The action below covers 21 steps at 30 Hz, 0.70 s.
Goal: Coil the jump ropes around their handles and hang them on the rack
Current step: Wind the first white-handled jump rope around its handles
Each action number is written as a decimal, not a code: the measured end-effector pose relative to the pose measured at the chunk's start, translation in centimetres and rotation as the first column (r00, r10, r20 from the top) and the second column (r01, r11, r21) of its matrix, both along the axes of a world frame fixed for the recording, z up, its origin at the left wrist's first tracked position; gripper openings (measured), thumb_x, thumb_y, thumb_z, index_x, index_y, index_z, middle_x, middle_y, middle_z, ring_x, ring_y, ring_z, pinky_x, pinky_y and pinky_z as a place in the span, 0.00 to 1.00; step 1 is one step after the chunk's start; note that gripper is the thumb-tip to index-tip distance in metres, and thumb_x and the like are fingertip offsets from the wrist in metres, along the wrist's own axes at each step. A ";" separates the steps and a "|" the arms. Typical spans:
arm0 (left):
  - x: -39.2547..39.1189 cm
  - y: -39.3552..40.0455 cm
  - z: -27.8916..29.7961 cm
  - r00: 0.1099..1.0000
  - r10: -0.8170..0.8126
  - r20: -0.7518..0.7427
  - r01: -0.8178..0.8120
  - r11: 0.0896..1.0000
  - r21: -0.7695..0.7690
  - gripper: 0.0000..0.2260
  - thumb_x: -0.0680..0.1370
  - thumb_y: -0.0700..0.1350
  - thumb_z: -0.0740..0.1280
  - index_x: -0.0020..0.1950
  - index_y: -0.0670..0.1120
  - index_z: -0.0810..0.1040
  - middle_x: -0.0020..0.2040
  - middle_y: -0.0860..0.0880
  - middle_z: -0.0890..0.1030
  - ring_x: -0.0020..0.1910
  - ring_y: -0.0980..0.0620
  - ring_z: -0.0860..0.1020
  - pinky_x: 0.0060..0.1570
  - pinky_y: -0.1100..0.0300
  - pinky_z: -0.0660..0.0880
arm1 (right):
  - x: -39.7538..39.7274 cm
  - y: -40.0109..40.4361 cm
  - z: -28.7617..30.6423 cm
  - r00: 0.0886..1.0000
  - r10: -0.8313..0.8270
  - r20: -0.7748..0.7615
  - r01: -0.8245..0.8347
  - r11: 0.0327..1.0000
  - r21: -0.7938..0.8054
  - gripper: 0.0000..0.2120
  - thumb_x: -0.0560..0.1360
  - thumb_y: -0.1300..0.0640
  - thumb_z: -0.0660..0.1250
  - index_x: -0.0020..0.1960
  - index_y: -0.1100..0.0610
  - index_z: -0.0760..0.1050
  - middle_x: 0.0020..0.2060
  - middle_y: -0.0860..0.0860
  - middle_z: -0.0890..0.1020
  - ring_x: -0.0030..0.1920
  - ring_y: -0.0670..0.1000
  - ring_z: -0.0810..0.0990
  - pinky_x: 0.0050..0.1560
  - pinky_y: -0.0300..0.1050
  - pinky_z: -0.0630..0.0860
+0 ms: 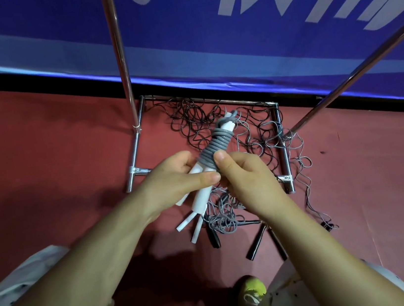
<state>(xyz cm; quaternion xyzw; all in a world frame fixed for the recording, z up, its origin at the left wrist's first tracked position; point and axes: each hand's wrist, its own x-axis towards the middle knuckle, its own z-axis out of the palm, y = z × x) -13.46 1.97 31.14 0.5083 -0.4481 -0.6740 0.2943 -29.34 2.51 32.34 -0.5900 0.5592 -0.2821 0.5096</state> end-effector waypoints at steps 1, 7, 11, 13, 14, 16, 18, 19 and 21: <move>0.1 0.1 0.0 0.999 0.000 -0.045 0.000 1.000 -0.007 0.15 0.65 0.48 0.72 0.49 0.46 0.74 0.38 0.53 0.82 0.38 0.59 0.80 0.38 0.68 0.74 | -0.2 -0.1 0.0 1.000 0.011 0.016 -0.011 1.000 0.010 0.24 0.77 0.43 0.58 0.35 0.62 0.73 0.22 0.42 0.67 0.26 0.41 0.63 0.29 0.38 0.61; -0.3 0.6 -0.5 0.996 0.034 0.077 -0.019 0.980 -0.197 0.20 0.64 0.57 0.71 0.52 0.49 0.79 0.46 0.45 0.84 0.48 0.44 0.82 0.53 0.45 0.77 | -0.9 -0.5 0.0 0.994 0.060 0.086 -0.068 0.993 0.093 0.17 0.81 0.49 0.59 0.36 0.52 0.77 0.26 0.41 0.76 0.28 0.39 0.70 0.34 0.36 0.67; -0.2 0.6 -0.4 0.994 0.004 -0.112 -0.023 0.986 -0.168 0.20 0.68 0.50 0.69 0.53 0.37 0.78 0.40 0.41 0.83 0.41 0.45 0.81 0.46 0.47 0.76 | -1.2 -1.2 -0.5 0.966 0.013 0.259 -0.100 0.941 0.325 0.29 0.74 0.31 0.54 0.43 0.52 0.83 0.35 0.54 0.79 0.35 0.51 0.75 0.40 0.44 0.71; -0.4 0.6 -0.1 0.985 -0.048 -0.168 0.020 0.986 -0.165 0.18 0.69 0.47 0.69 0.52 0.36 0.77 0.39 0.41 0.82 0.40 0.46 0.80 0.44 0.52 0.77 | -1.9 -1.3 -0.2 0.945 0.005 0.327 -0.144 0.904 0.404 0.31 0.73 0.31 0.51 0.42 0.54 0.81 0.32 0.54 0.79 0.35 0.53 0.74 0.40 0.45 0.70; -0.5 0.7 0.0 0.980 -0.031 -0.194 0.001 0.988 -0.156 0.14 0.69 0.45 0.69 0.49 0.37 0.78 0.37 0.43 0.82 0.38 0.48 0.80 0.42 0.55 0.77 | -2.3 -1.4 -0.2 0.941 0.009 0.338 -0.166 0.883 0.438 0.31 0.71 0.33 0.49 0.39 0.54 0.81 0.31 0.54 0.79 0.33 0.53 0.74 0.38 0.45 0.69; -0.5 0.7 0.5 0.967 0.095 -0.237 -0.123 0.986 -0.109 0.08 0.68 0.43 0.66 0.44 0.40 0.77 0.31 0.50 0.81 0.31 0.56 0.78 0.33 0.65 0.74 | -3.0 -1.5 -0.2 0.941 0.044 0.335 -0.211 0.849 0.484 0.34 0.71 0.33 0.48 0.34 0.55 0.82 0.29 0.55 0.79 0.32 0.53 0.73 0.36 0.44 0.66; 0.0 0.4 0.9 0.945 0.197 -0.261 -0.217 0.975 -0.049 0.09 0.67 0.45 0.64 0.42 0.41 0.76 0.26 0.53 0.76 0.25 0.60 0.72 0.26 0.68 0.69 | -3.8 -1.7 -0.6 0.942 0.083 0.324 -0.249 0.820 0.516 0.34 0.74 0.33 0.50 0.36 0.57 0.82 0.28 0.55 0.79 0.31 0.53 0.73 0.35 0.44 0.66; 0.2 0.4 1.0 0.934 0.217 -0.284 -0.232 0.973 -0.019 0.10 0.67 0.45 0.64 0.43 0.40 0.76 0.26 0.53 0.75 0.24 0.59 0.71 0.24 0.68 0.68 | -4.1 -1.6 -0.7 0.944 0.109 0.311 -0.268 0.803 0.532 0.32 0.74 0.34 0.51 0.38 0.58 0.82 0.29 0.54 0.79 0.32 0.52 0.74 0.36 0.44 0.67; 0.7 0.3 0.9 0.916 0.220 -0.337 -0.225 0.974 0.024 0.12 0.67 0.45 0.66 0.45 0.39 0.76 0.27 0.51 0.74 0.23 0.58 0.70 0.23 0.67 0.67 | -4.5 -1.5 -0.9 0.935 0.191 0.300 -0.334 0.761 0.556 0.30 0.72 0.37 0.52 0.38 0.57 0.83 0.29 0.52 0.81 0.32 0.49 0.76 0.36 0.41 0.69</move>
